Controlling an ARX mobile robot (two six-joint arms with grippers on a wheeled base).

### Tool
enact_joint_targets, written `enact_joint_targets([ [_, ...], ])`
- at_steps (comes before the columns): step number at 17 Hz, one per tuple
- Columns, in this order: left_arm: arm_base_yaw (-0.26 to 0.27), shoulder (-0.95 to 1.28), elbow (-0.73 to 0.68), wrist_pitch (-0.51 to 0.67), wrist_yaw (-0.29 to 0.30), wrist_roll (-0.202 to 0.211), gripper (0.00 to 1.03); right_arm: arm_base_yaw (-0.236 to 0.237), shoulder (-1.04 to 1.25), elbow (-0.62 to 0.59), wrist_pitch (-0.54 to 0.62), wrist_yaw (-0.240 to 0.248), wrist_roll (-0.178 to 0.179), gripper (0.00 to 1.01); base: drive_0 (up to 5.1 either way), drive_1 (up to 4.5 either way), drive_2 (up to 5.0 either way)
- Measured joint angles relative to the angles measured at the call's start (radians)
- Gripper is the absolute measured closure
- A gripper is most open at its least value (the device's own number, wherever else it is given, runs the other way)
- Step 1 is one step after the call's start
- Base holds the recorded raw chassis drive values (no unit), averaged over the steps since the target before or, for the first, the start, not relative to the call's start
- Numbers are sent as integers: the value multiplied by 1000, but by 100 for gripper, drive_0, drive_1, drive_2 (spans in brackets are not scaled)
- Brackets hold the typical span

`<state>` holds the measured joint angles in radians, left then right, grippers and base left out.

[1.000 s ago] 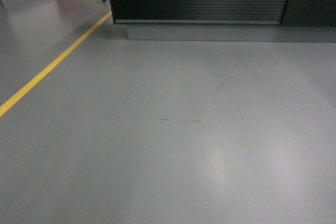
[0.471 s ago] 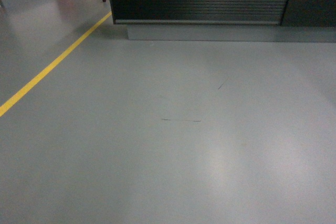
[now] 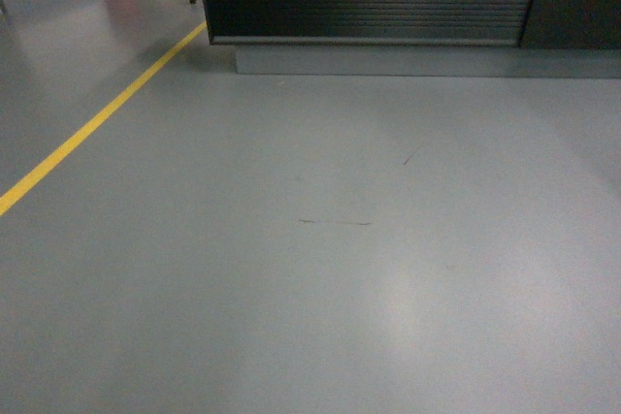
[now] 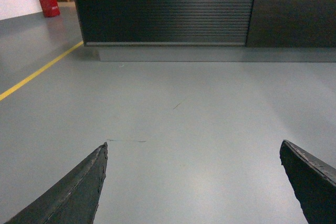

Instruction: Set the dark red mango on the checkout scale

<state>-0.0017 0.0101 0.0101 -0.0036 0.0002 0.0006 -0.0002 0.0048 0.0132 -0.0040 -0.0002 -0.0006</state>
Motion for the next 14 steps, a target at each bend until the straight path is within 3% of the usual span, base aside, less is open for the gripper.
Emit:
enact_joint_targets([
  [14,0,0,0,0,0,0,5,0,0,0,0,0,0,3,0,0,0],
])
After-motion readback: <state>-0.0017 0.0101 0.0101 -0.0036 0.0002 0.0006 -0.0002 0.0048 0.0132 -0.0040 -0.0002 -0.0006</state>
